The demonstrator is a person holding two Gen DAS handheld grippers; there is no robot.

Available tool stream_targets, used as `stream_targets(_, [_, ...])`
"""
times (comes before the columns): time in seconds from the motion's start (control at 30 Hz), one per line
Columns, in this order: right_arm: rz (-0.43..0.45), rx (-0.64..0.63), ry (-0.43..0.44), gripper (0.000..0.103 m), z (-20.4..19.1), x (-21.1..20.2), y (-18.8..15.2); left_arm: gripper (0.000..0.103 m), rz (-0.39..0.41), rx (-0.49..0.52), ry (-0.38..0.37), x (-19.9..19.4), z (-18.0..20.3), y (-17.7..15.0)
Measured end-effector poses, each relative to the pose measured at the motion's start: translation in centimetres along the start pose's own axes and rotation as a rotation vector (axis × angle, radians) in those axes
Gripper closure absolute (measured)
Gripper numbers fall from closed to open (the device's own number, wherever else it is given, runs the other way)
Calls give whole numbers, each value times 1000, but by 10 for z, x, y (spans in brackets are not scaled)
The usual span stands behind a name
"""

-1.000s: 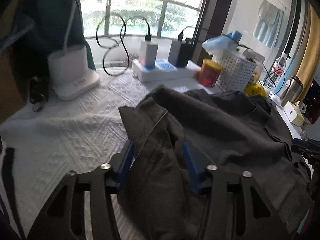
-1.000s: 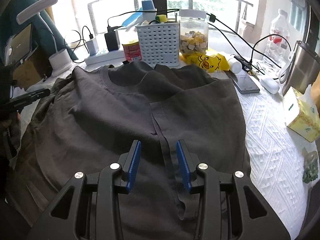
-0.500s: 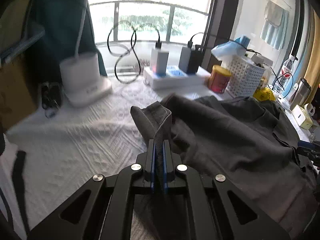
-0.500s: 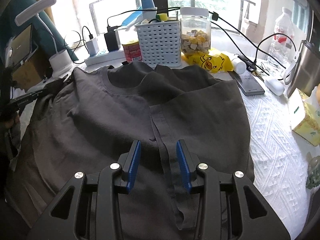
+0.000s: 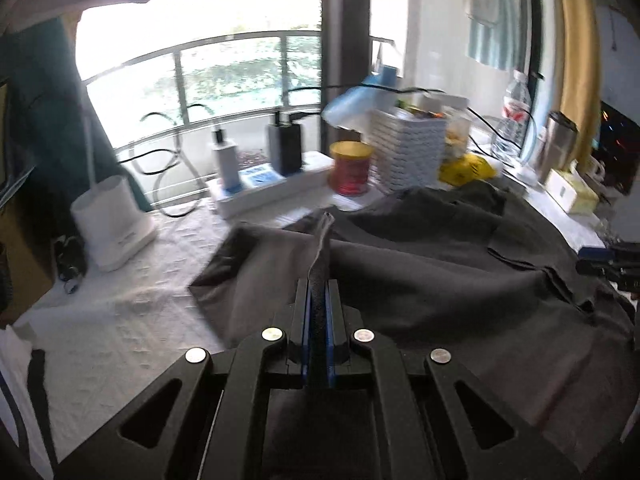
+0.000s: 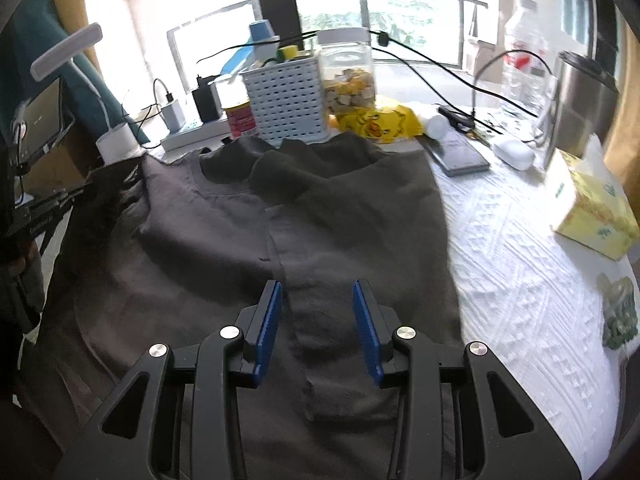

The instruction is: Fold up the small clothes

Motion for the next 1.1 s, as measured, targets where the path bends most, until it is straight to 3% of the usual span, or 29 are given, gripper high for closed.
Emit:
stream_targets(0.23, [25, 43, 3, 64, 19, -12, -9, 98, -90, 82, 4, 22, 31, -15])
stream_targets(0.43, [34, 54, 7, 64, 25, -17, -14, 95, -166, 31, -118, 21, 41, -26])
stream_targets(0.53, [39, 57, 6, 64, 26, -20, -16, 68, -153, 0, -159, 3, 40, -25])
stream_targets(0.57, [42, 58, 7, 64, 26, -22, -16, 49, -143, -25, -155, -4, 34, -25])
stream_targets(0.6, [44, 60, 6, 64, 27, -23, -17, 39, -133, -53, -145, -11, 28, -24])
stream_targets(0.73, [42, 62, 10, 64, 26, -21, -18, 39, -132, -120, -81, -25, 2, -30])
stream_targets(0.83, [41, 55, 19, 64, 21, -20, -17, 39, -184, -127, -37, -21, -10, -43])
stream_targets(0.97, [41, 38, 28, 64, 12, -19, -15, 40, -206, -167, -73, -17, -14, -58])
stream_targets(1.03, [40, 33, 29, 64, 9, -19, -15, 50, -189, -144, -81, -17, -8, -59])
stream_targets(1.07, [40, 32, 29, 64, 8, -20, -16, 65, -192, -129, -86, -16, -4, -60])
stream_targets(1.1, [39, 32, 28, 64, 7, -20, -16, 72, -196, -111, -97, -15, 1, -60])
Point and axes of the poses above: each gripper's, at about its wrist camera, not at the fingertips, and x roughly the way its jaws point, z to its right, y to its top, the point moved 4 cm from there along x, roughly the way its jaws point, and after that the axes turned 5 degrees about y, right-handed, at the moved point
